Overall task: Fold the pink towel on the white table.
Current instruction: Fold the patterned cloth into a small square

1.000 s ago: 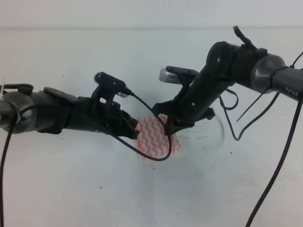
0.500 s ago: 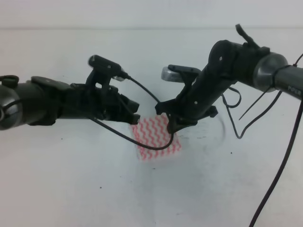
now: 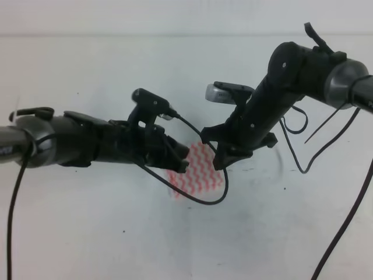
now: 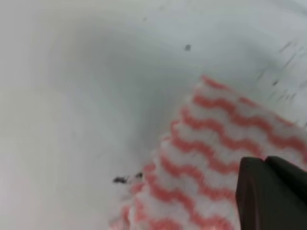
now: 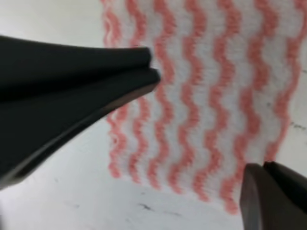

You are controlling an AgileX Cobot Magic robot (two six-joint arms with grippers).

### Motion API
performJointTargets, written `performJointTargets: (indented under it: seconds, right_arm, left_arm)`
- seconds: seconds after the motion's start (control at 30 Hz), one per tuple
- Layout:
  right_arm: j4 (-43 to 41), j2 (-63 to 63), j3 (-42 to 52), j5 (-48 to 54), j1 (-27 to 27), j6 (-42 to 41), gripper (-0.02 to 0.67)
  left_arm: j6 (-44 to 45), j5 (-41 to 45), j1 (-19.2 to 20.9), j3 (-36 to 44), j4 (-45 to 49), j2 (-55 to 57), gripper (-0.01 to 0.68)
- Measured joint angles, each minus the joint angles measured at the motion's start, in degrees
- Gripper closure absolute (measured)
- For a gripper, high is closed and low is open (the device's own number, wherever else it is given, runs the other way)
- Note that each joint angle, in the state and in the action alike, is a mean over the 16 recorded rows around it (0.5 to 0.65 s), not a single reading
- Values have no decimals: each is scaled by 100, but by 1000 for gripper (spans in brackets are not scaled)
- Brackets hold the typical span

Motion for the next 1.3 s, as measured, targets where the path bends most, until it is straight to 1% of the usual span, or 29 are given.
performJointTargets:
  seconds: [0.67,1.03,1.3]
  right_arm:
    - [135,252,124,127,64,-124,667]
    - [-251,-116,120,-252,24,117,667]
    - [-419,-276,115,-511,-147,278,667]
  left_arm:
    - [29,-10,-5,-56,14,212,677]
    - [115,56,-28,-401,-280,279,678]
    - [63,130,-132,-622,-363,518,677]
